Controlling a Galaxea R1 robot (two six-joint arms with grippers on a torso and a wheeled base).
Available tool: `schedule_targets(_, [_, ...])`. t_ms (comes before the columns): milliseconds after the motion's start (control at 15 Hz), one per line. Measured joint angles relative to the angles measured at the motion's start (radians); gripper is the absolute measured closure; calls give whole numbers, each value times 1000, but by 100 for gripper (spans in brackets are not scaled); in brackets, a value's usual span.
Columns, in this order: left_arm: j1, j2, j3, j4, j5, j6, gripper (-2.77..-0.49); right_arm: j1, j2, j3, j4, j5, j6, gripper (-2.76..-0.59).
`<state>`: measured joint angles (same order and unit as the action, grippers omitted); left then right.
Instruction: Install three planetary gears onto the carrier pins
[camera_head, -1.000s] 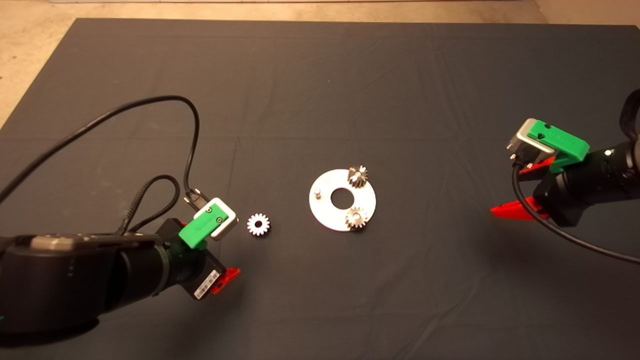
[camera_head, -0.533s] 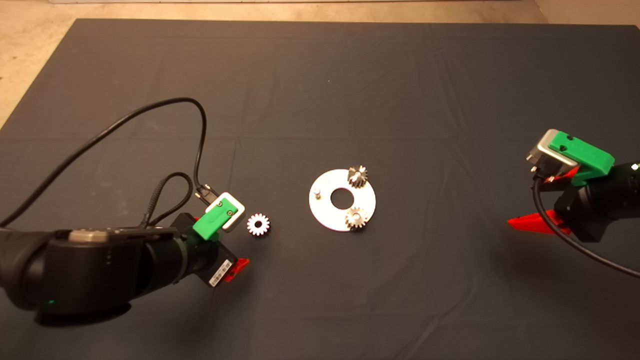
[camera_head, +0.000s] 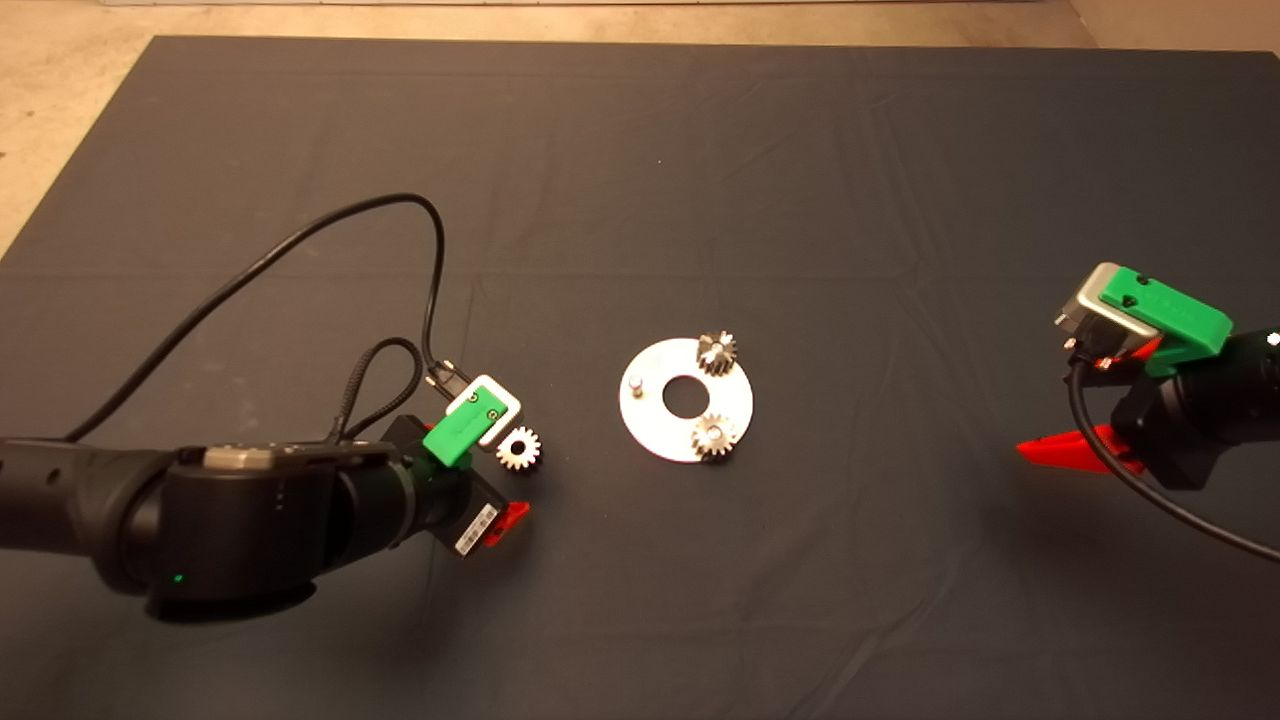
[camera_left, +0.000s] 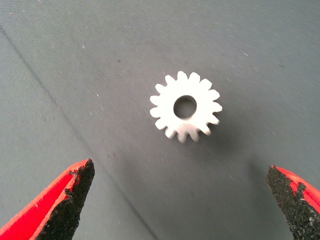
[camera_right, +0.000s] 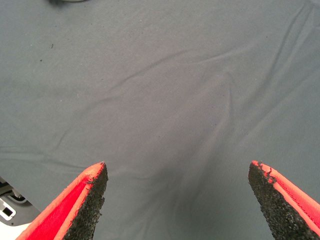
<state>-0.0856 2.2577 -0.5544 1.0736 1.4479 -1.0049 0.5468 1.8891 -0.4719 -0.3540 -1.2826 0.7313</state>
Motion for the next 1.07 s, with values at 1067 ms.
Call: schedule_targets(1067, [32,3,-47,81,-82,0,-249,0,-8,4,1,-14,0,-207])
